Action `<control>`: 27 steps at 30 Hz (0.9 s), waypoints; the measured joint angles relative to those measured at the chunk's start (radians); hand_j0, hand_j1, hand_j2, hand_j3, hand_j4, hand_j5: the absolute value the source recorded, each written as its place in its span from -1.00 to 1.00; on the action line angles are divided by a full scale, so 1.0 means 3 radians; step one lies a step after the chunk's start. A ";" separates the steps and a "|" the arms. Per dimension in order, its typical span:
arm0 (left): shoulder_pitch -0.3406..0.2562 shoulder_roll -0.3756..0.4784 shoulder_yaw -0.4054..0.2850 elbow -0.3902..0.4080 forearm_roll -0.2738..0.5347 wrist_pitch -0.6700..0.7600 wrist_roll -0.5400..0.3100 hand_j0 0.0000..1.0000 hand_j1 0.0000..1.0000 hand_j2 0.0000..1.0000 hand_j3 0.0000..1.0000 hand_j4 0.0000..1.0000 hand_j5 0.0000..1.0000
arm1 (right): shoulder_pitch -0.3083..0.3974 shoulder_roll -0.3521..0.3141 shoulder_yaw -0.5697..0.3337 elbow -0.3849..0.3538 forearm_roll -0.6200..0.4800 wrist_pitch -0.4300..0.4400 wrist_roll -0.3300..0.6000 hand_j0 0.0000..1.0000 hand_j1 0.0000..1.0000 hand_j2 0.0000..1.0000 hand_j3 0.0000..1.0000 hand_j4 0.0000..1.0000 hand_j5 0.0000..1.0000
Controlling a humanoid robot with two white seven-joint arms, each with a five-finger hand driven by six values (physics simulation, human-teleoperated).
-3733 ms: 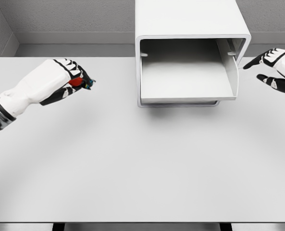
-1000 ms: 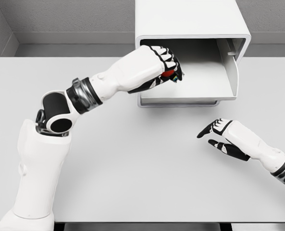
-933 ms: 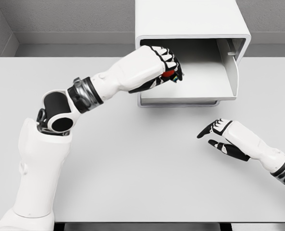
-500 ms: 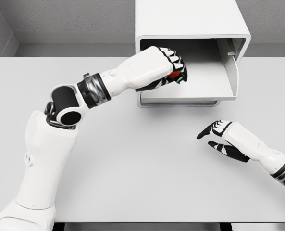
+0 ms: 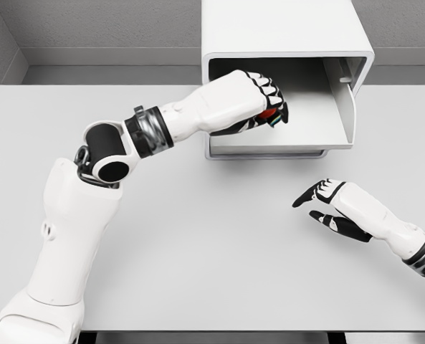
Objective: Slide open multi-storey tabletop storage cabinets and put open load switch and slide close multi-storey tabletop storage cabinets
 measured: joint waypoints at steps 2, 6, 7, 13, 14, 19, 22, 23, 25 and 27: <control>0.0000 0.0000 -0.0004 0.0008 0.0000 0.0000 0.0000 0.52 0.52 0.52 0.52 0.52 0.52 | 0.0000 0.0001 0.0000 0.0000 0.0000 0.0000 0.0000 0.17 0.17 0.17 0.17 0.17 0.17; 0.0000 0.0000 -0.0004 0.0017 0.0001 0.0000 0.0000 0.61 0.61 0.61 0.61 0.61 0.61 | 0.0000 0.0000 0.0000 0.0003 0.0000 0.0000 0.0000 0.17 0.17 0.17 0.17 0.17 0.17; 0.0000 0.0000 -0.0004 0.0021 0.0002 0.0000 0.0000 0.62 0.62 0.62 0.62 0.62 0.62 | 0.0000 0.0000 -0.0001 0.0004 0.0000 0.0000 0.0000 0.17 0.17 0.17 0.17 0.17 0.17; 0.0000 0.0000 0.0003 0.0030 0.0005 0.0001 0.0000 0.68 0.68 0.68 0.68 0.68 0.68 | 0.0015 -0.0001 -0.0018 0.0000 -0.0001 0.0000 0.0000 0.17 0.17 0.17 0.17 0.17 0.17; 0.0000 0.0000 0.0006 0.0029 0.0005 0.0001 0.0000 0.70 0.70 0.70 0.70 0.70 0.70 | 0.0015 -0.0001 -0.0020 0.0000 -0.0001 0.0000 0.0000 0.17 0.17 0.17 0.17 0.17 0.17; 0.0005 0.0000 0.0038 -0.0026 0.0025 0.0000 0.0000 1.00 1.00 1.00 1.00 1.00 1.00 | 0.0015 -0.0001 -0.0024 -0.0012 -0.0002 0.0000 0.0000 0.18 0.18 0.18 0.18 0.18 0.18; 0.0036 0.0000 0.0062 -0.0169 0.0044 -0.0001 0.0000 1.00 1.00 1.00 1.00 1.00 1.00 | 0.0020 -0.0002 -0.0025 -0.0026 0.0001 0.0000 0.0000 0.19 0.19 0.19 0.19 0.19 0.19; 0.0056 0.0000 0.0089 -0.0245 0.0049 -0.0001 0.0000 1.00 1.00 1.00 1.00 1.00 1.00 | 0.0020 -0.0003 -0.0025 -0.0037 0.0001 0.0000 0.0001 0.19 0.19 0.19 0.19 0.19 0.19; 0.0159 0.0000 0.0172 -0.0431 0.0131 -0.0002 0.0000 1.00 1.00 1.00 1.00 1.00 1.00 | 0.0020 -0.0007 -0.0025 -0.0061 0.0001 0.0000 0.0003 0.19 0.19 0.19 0.19 0.19 0.19; 0.0164 0.0000 0.0253 -0.0547 0.0366 0.0000 0.0000 1.00 1.00 1.00 1.00 1.00 1.00 | 0.0020 -0.0009 -0.0024 -0.0077 0.0003 0.0000 0.0005 0.19 0.19 0.19 0.19 0.19 0.19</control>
